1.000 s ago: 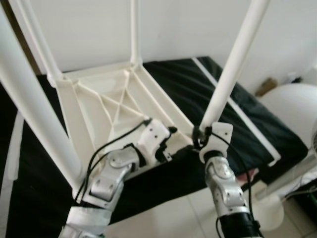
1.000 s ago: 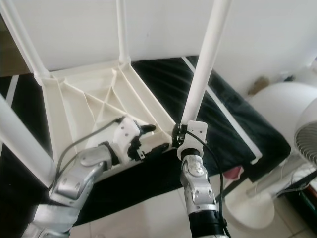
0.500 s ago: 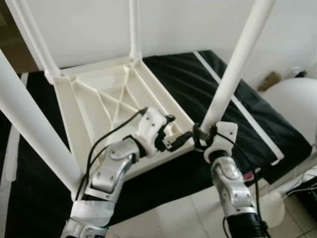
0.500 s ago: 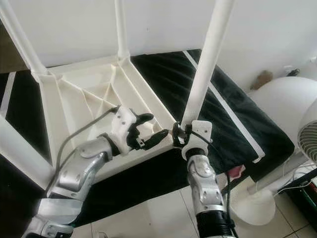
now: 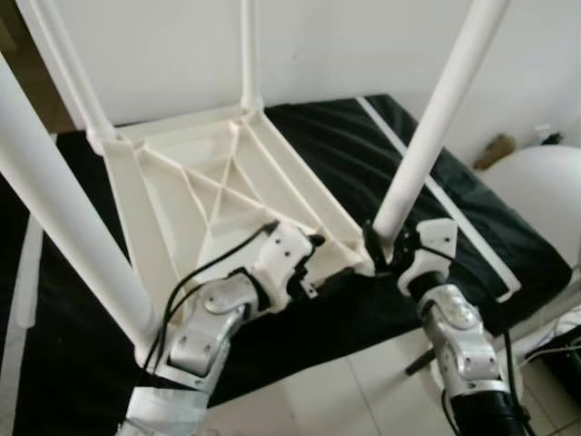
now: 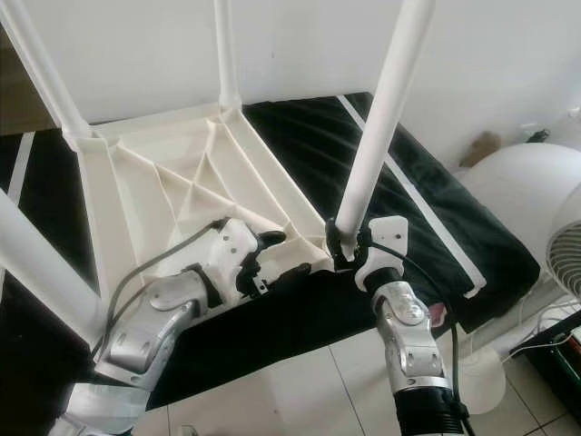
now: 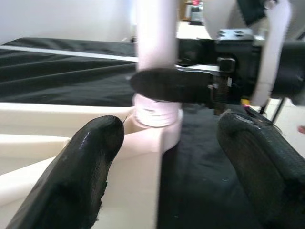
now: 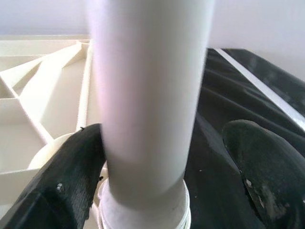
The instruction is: Building children table
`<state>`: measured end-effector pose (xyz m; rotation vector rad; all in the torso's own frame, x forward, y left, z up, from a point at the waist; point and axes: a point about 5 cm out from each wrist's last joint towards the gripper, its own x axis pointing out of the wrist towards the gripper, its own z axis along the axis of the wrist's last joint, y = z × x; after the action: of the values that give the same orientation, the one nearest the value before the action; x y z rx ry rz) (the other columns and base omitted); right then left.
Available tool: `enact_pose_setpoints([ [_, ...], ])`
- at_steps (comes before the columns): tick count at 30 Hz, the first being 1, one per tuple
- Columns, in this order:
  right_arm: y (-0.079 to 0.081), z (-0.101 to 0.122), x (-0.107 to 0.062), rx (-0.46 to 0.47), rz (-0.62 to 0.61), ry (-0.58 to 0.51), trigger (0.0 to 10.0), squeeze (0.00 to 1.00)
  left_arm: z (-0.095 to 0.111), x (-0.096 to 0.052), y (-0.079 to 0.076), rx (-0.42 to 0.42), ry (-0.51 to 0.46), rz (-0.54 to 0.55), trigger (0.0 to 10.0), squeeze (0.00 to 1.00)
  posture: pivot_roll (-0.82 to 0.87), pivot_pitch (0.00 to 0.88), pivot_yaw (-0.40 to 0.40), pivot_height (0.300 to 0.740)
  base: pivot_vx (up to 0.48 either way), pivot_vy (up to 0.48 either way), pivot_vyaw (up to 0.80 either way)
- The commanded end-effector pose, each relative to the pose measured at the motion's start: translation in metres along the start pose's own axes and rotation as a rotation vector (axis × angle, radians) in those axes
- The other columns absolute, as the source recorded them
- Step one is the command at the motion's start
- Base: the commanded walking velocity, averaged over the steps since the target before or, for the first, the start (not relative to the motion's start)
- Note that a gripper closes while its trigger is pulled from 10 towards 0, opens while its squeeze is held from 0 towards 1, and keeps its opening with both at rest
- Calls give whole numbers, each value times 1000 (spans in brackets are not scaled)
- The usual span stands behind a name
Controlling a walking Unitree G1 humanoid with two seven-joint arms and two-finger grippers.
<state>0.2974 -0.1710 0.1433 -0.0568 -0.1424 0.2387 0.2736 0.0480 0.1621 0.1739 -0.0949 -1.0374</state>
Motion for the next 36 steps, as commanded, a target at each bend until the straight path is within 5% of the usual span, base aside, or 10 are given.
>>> enact_pose_setpoints([
  [1,0,1,0,-34,30,-5,10000,0,-3,-2,-4,29,18,6,10000,0,-59,33,-27,740,0,0,0],
  [9,1,-1,6,-107,241,29,10000,0,-1,-1,-4,67,32,-15,10000,0,-59,34,-23,740,0,0,0],
  [23,-5,-2,25,-173,361,82,10000,0,4,7,-5,101,23,-58,10000,0,-67,33,-11,740,0,0,0],
  [24,-5,-5,25,-173,364,86,4706,0,4,7,-5,103,23,-57,10000,0,-67,30,-8,740,0,0,0],
  [25,-5,-5,25,-173,364,86,4706,0,4,7,-5,103,23,-57,10000,0,-67,30,-8,740,0,0,0],
  [26,-5,-6,25,-168,370,88,2980,0,5,8,-5,106,23,-58,10000,0,-67,32,-7,740,0,0,0],
  [27,-6,-9,25,-166,377,93,0,0,5,8,-5,108,20,-65,10000,0,-69,32,-5,740,0,0,0],
  [35,-10,-14,20,-155,351,113,0,0,5,8,-7,104,21,-75,10000,0,-71,38,-9,740,0,0,0],
  [36,-12,-16,20,-152,316,133,10000,0,4,8,-6,107,24,-71,10000,0,-73,40,-11,740,0,0,0],
])
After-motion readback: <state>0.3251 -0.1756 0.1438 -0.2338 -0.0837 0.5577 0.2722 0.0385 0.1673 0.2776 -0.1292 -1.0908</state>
